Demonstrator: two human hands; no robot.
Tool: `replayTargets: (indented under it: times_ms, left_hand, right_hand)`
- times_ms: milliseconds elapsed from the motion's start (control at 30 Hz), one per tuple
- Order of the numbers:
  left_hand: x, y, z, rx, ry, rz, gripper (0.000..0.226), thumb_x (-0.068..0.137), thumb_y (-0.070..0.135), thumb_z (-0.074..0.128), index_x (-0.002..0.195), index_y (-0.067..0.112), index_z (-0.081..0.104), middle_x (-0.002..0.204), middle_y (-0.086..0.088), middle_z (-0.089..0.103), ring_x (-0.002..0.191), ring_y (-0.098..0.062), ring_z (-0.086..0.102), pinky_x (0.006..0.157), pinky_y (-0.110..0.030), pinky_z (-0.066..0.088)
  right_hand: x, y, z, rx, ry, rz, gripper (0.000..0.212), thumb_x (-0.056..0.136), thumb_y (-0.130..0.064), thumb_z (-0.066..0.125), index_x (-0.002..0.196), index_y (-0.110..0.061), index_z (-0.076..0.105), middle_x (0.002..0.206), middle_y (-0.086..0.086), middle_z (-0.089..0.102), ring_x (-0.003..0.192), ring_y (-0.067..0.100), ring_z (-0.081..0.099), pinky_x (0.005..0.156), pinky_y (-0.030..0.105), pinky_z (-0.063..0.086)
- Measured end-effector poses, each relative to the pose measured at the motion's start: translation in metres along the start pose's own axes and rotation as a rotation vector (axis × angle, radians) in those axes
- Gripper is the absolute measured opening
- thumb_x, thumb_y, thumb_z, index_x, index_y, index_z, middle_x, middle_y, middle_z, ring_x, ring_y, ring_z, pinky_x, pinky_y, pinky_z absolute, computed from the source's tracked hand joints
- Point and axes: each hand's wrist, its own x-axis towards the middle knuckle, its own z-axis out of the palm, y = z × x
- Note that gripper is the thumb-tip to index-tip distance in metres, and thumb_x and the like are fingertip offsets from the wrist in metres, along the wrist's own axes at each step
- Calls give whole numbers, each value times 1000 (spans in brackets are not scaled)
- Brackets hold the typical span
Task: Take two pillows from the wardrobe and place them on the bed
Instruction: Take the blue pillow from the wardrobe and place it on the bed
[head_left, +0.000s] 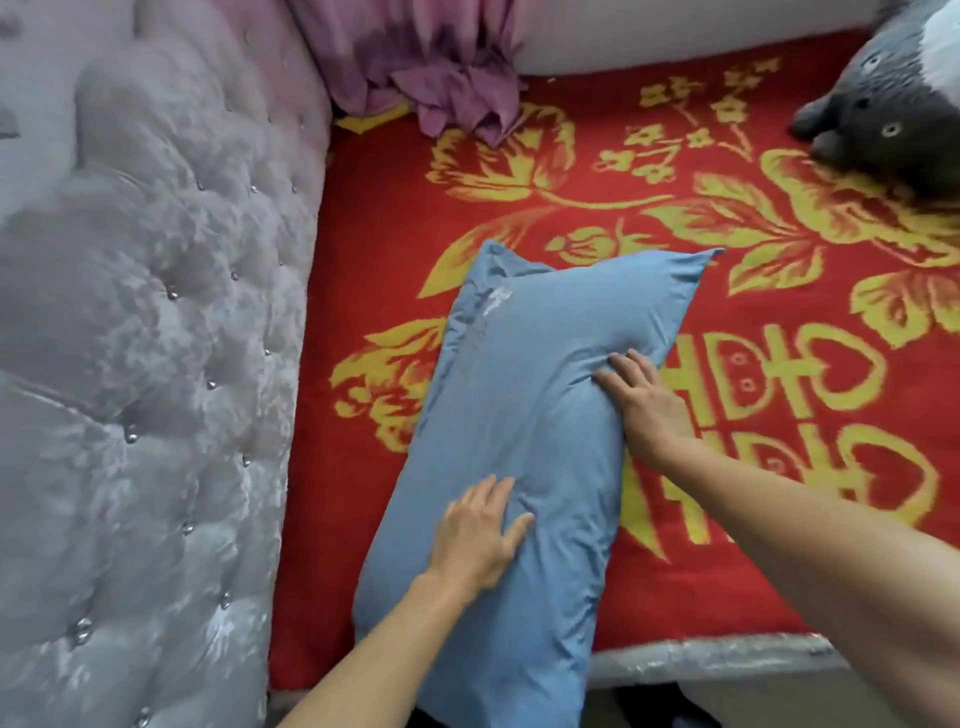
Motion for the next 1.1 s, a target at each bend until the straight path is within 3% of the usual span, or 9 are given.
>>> replayTargets:
  times_ms: [100,233,367,500,567,633,800,1100]
  left_hand:
    - [19,-23,22,130,-186,-28,58,96,46,39,146,19,25,154,-9,28,139,-24,29,112,-40,28]
    - [51,-52,35,217,-205,-81,56,98,45,36,145,17,25,153,-11,28,136,-28,32,107,-43,32]
    - [89,-76,45,172,-27,-165,57,96,46,38,145,18,27,151,-14,31,133,-33,37,101,-46,38]
    - [118,-98,69,-33,-5,-339,66,94,56,33,148,24,14,153,-15,25,136,-38,30,104,-54,33]
    - [124,-102,83,-92,18,-345,70,92,59,32,149,26,7,154,-18,23,137,-38,28,106,-55,31]
    - [127,-102,95,-124,70,-339,70,92,59,31,149,28,4,153,-19,24,136,-39,28,106,-56,31]
    - [124,-96,90,-145,117,-313,75,87,66,34,148,35,3,129,-19,41,117,-40,46,94,-51,41]
    - [76,-62,2,-32,197,-283,86,70,83,27,145,43,10,113,-11,44,105,-30,48,89,-42,37]
  right_hand:
    - [-37,36,30,-48,-126,183,66,89,-3,48,147,-30,28,159,8,16,145,27,16,107,41,40]
    - [-77,65,72,42,-222,341,53,98,-25,47,147,-28,29,152,8,32,125,30,48,89,43,51]
    - [-90,49,123,234,-204,512,56,97,-47,43,148,-27,27,155,12,27,129,35,44,100,44,44]
    - [-84,23,166,407,-97,724,74,90,-60,45,151,-31,13,160,13,11,140,40,24,112,48,27]
    - [-79,19,178,459,-38,818,81,86,-66,44,150,-34,7,161,11,6,143,38,16,113,52,24]
    - [-73,23,184,514,10,911,87,82,-72,45,150,-36,4,161,12,5,143,38,19,111,52,27]
    - [-59,23,180,519,47,1026,91,78,-77,43,150,-36,6,148,20,31,122,43,47,101,47,38]
    - [-46,-37,101,504,115,1012,77,83,-73,39,148,-39,17,127,23,48,109,41,54,89,48,43]
